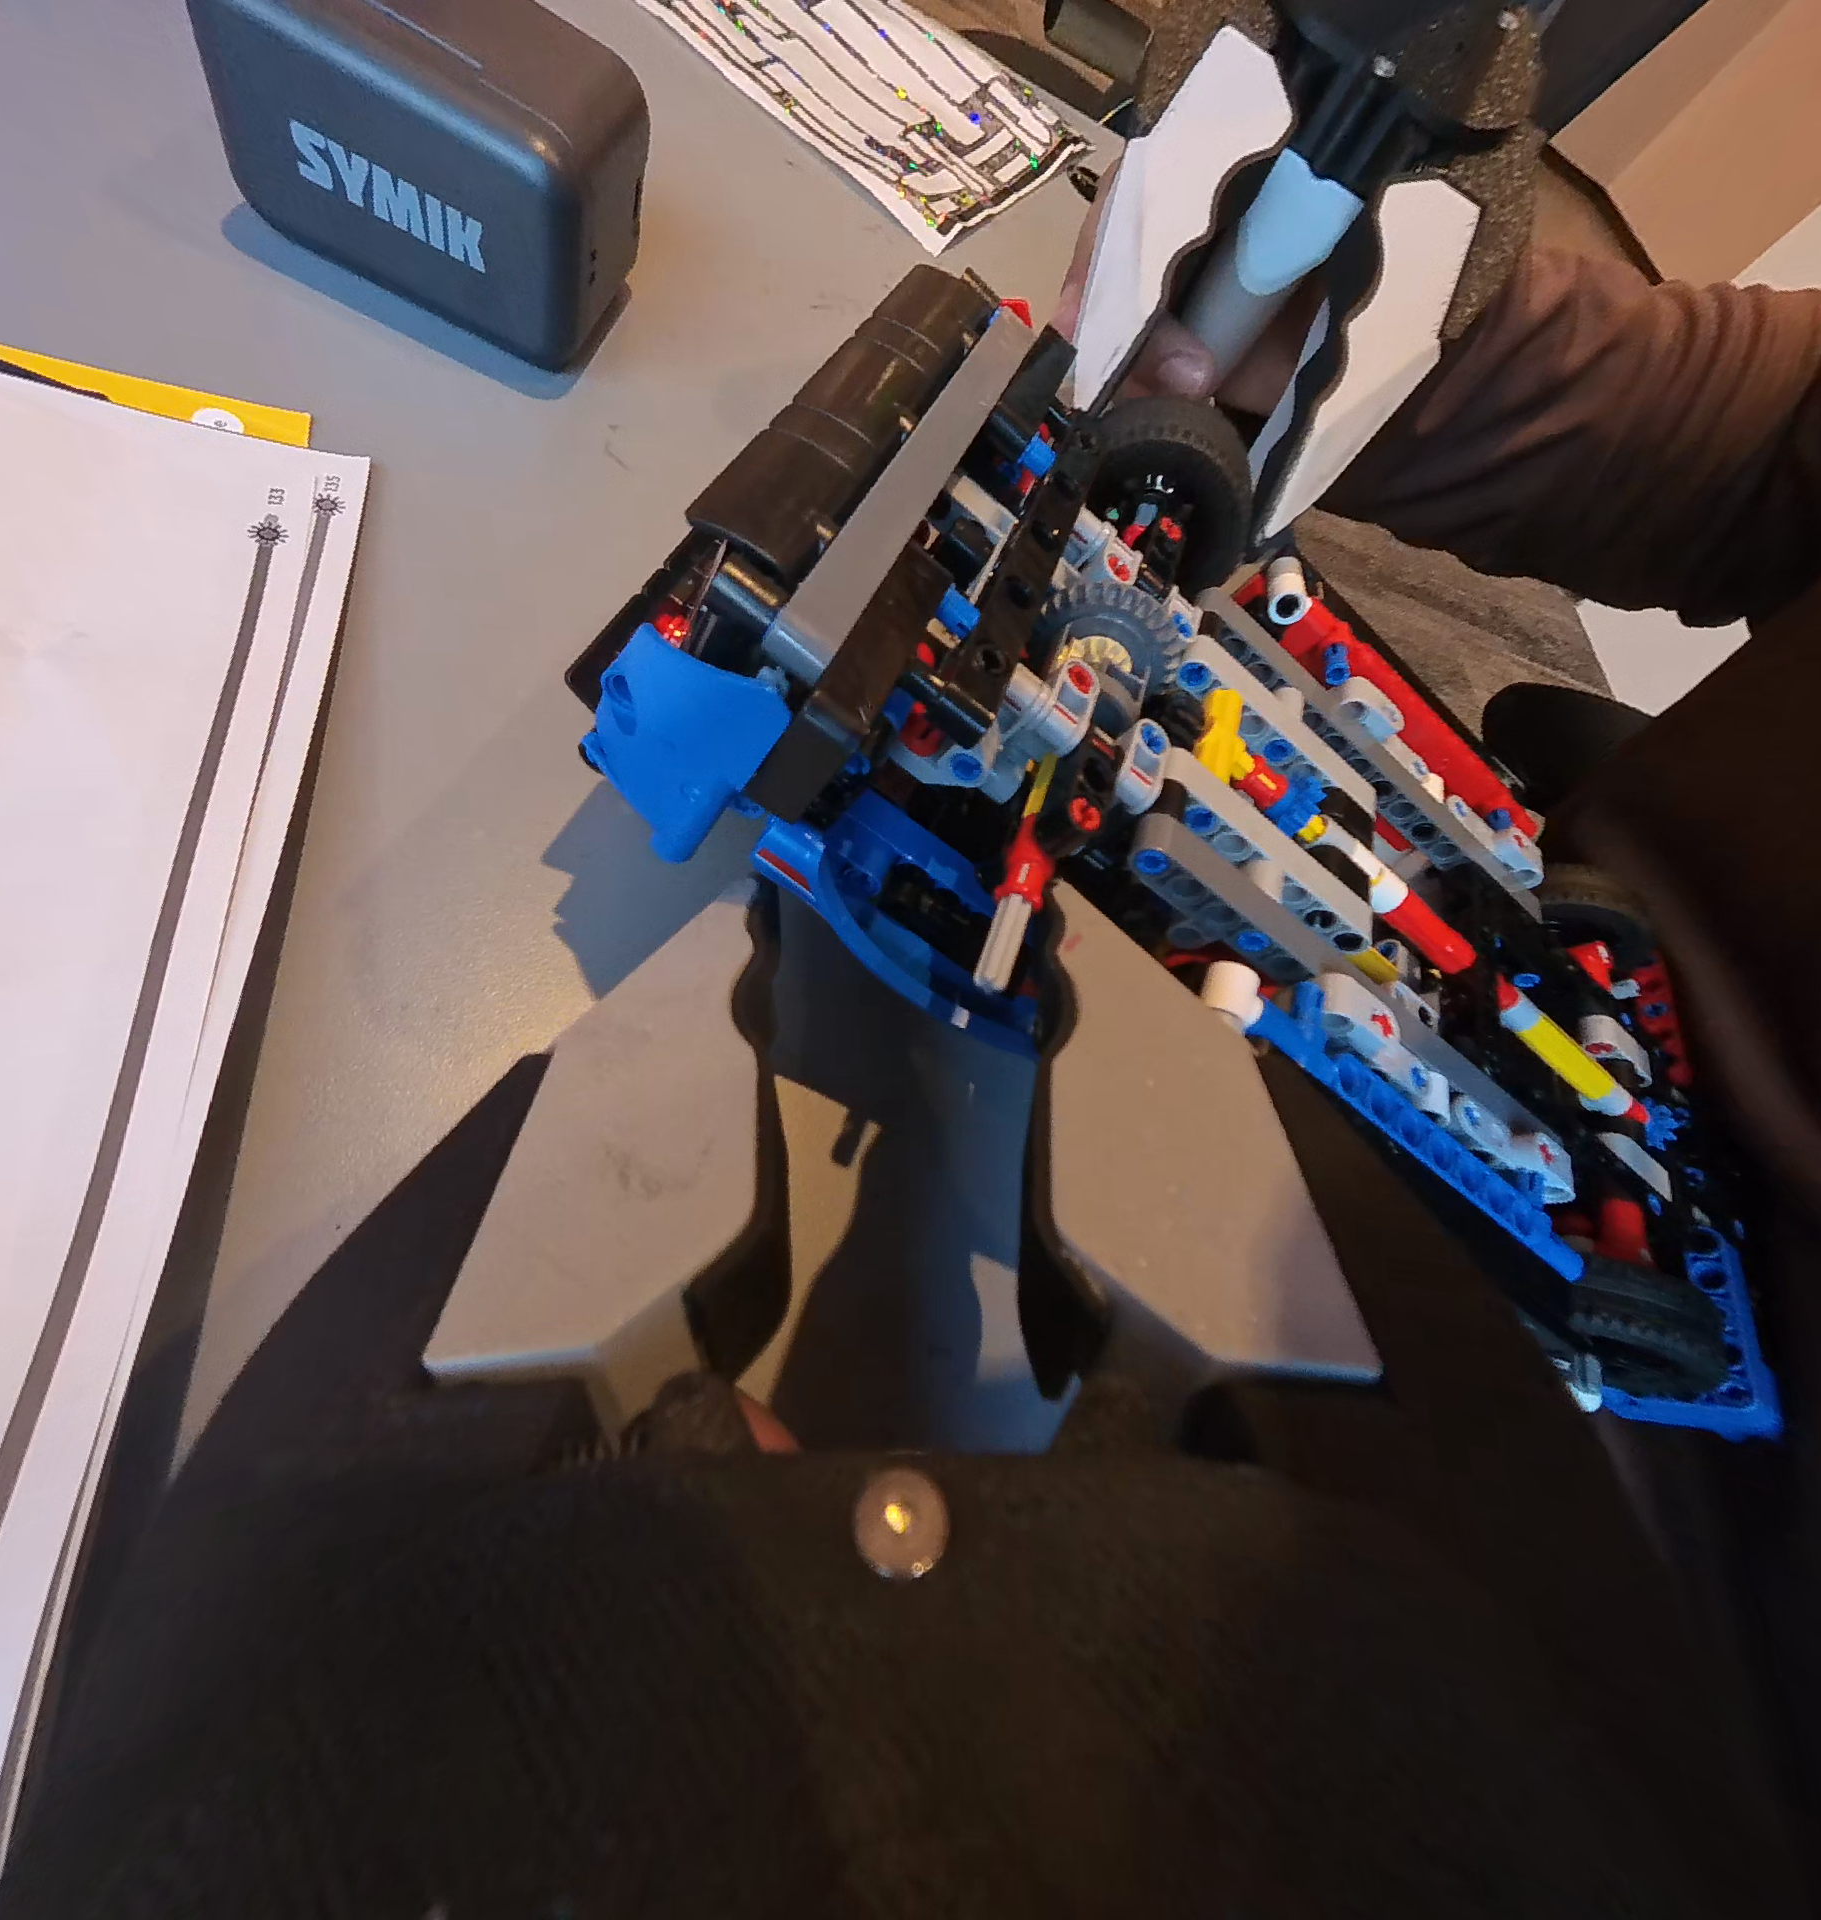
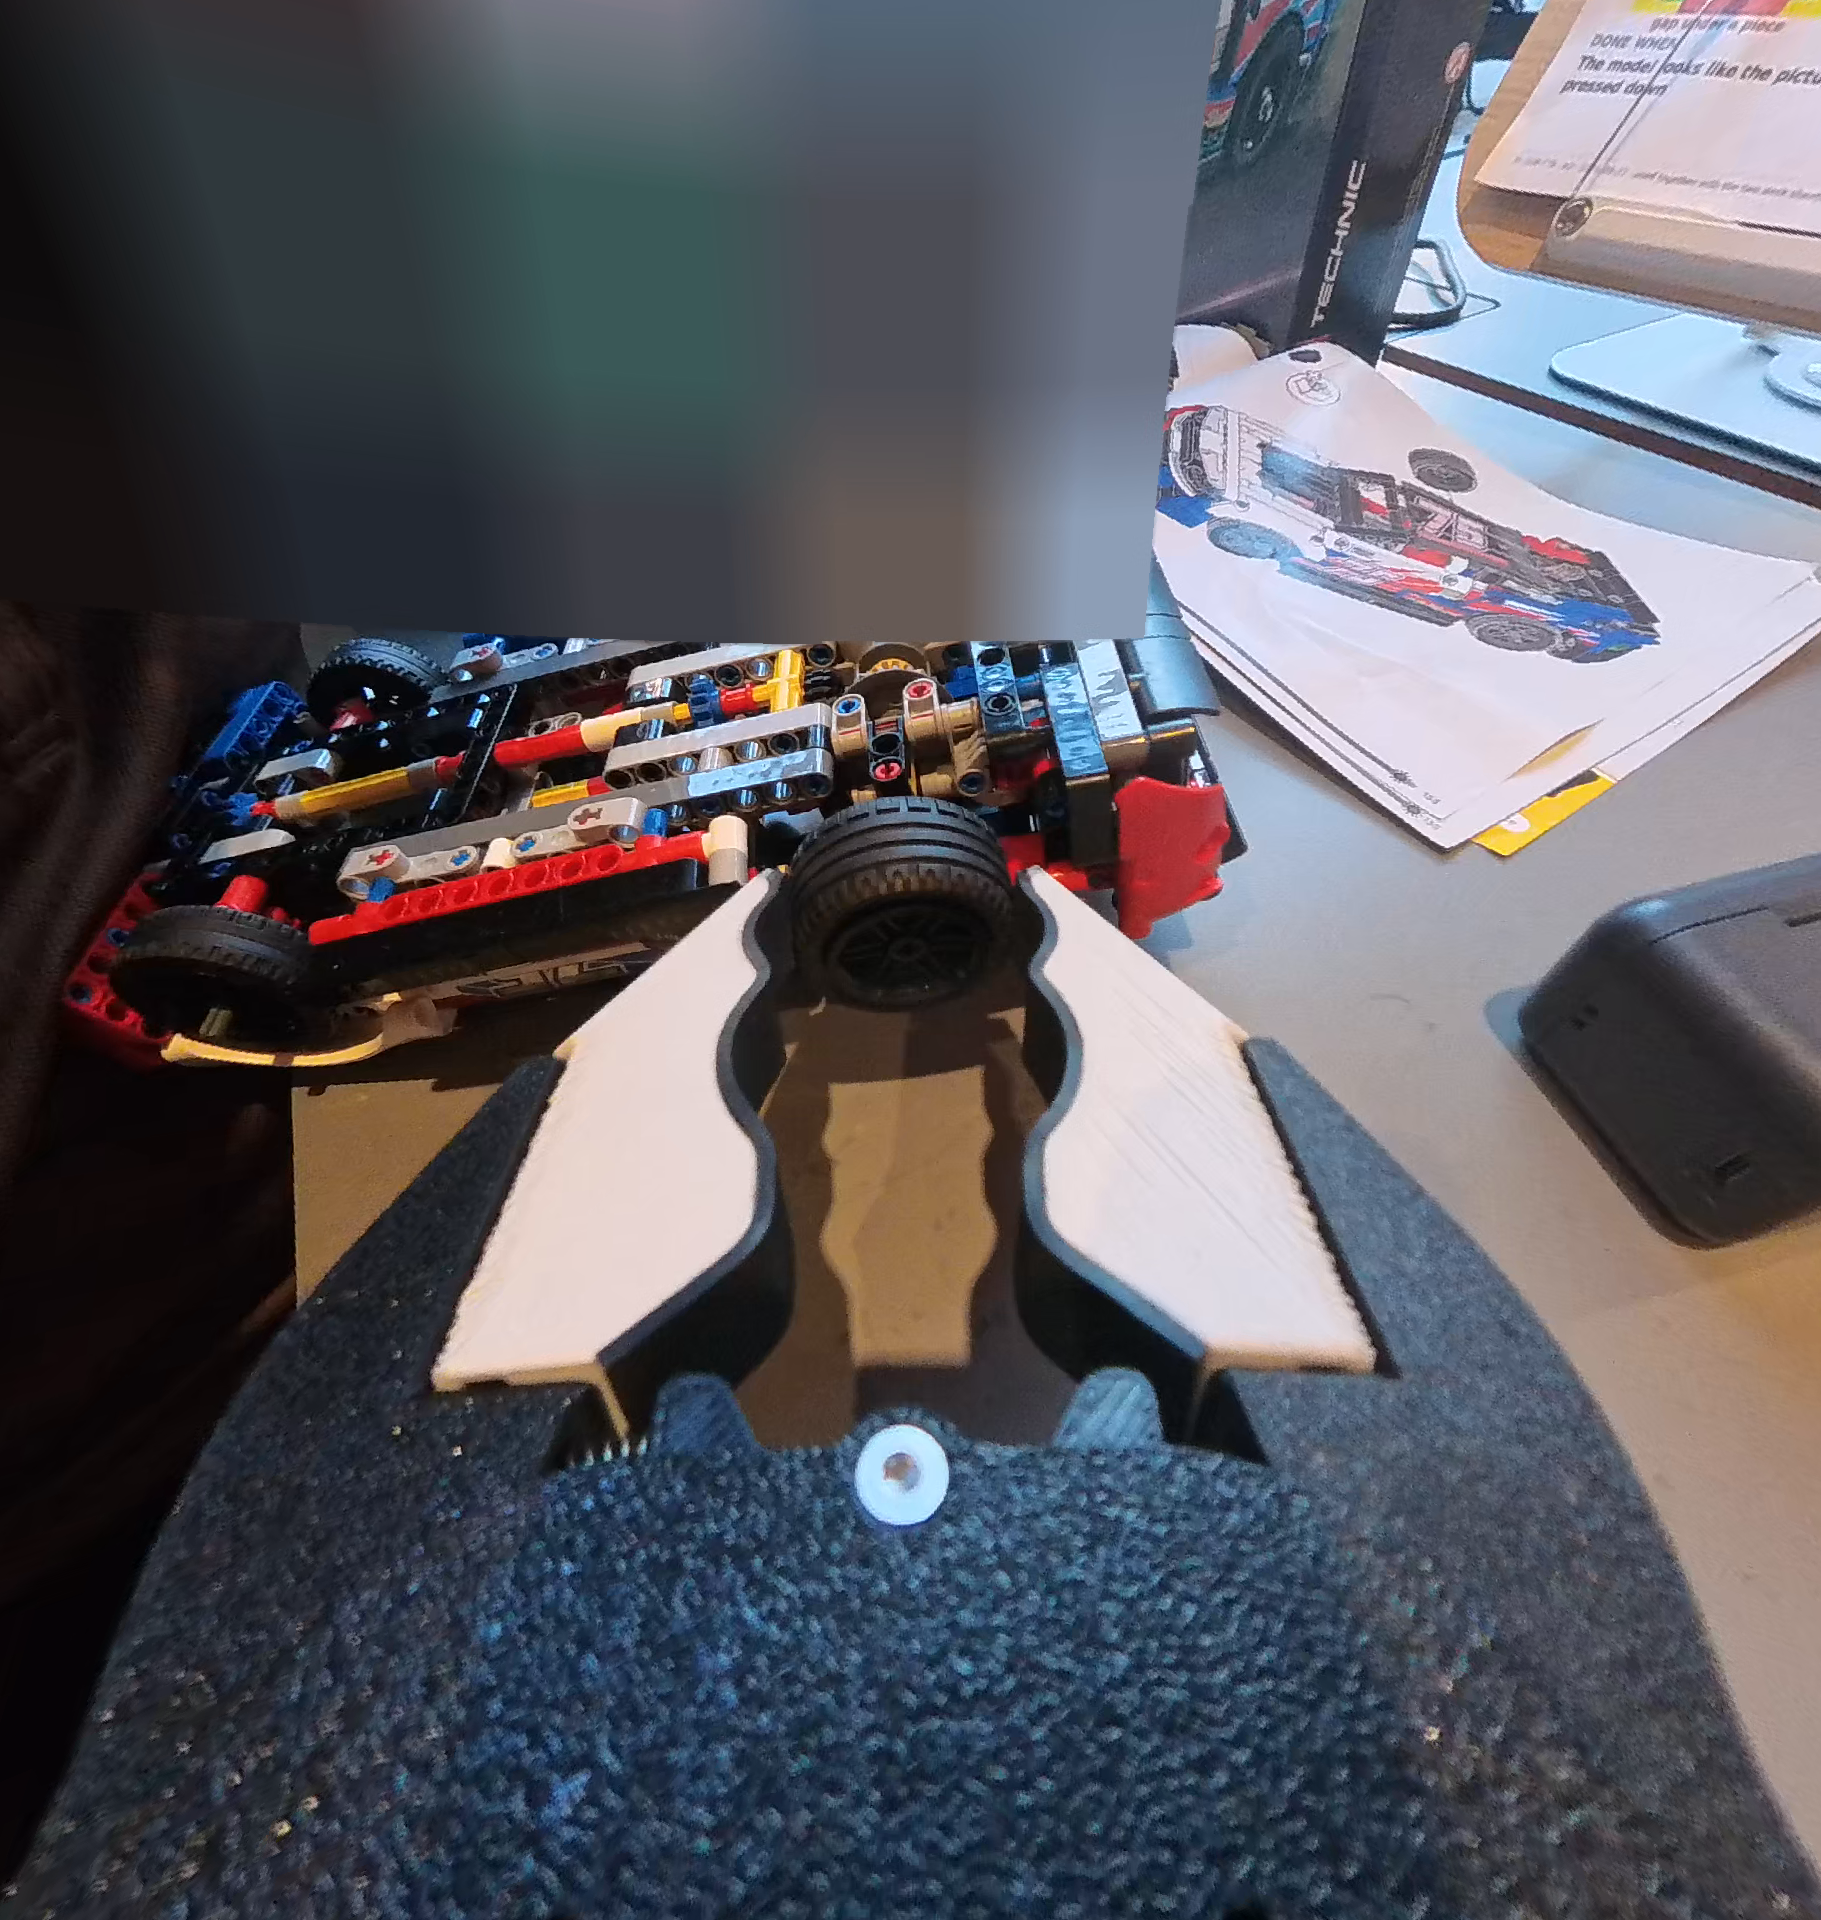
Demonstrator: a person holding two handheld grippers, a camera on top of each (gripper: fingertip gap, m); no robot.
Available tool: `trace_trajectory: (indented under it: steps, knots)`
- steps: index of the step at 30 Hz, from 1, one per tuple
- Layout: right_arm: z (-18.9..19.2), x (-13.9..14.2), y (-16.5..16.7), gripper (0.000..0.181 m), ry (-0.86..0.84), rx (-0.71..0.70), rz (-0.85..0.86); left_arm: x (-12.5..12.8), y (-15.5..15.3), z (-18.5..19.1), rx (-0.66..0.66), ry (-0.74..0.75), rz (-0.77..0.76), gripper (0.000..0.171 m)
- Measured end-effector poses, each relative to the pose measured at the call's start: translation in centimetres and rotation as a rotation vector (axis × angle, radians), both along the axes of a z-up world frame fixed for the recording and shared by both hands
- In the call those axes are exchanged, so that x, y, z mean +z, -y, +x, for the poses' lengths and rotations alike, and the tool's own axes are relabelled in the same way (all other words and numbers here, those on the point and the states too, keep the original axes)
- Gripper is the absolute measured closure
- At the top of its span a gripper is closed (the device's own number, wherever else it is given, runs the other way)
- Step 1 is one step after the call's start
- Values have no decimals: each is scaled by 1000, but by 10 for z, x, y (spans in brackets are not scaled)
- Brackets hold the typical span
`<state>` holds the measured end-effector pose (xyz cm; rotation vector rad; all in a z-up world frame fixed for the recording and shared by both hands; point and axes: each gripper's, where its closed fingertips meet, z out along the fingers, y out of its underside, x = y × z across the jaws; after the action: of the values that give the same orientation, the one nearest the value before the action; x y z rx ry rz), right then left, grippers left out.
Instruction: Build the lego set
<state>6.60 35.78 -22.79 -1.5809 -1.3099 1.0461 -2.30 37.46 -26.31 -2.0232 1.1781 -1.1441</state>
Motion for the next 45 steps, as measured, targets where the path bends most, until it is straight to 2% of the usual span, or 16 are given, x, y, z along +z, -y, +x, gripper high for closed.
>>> trace_trajectory:
  steps: [13,23,45]
  knots:
    - [-1,-5,-1,143,54,-1,72,0,1,0,-4,7,-11,126]
    - [4,-3,0,144,61,-22,25,1,0,-1,-5,-2,1,125]
    - [-1,-4,-2,144,276,-64,56,1,1,-1,18,11,-22,127]
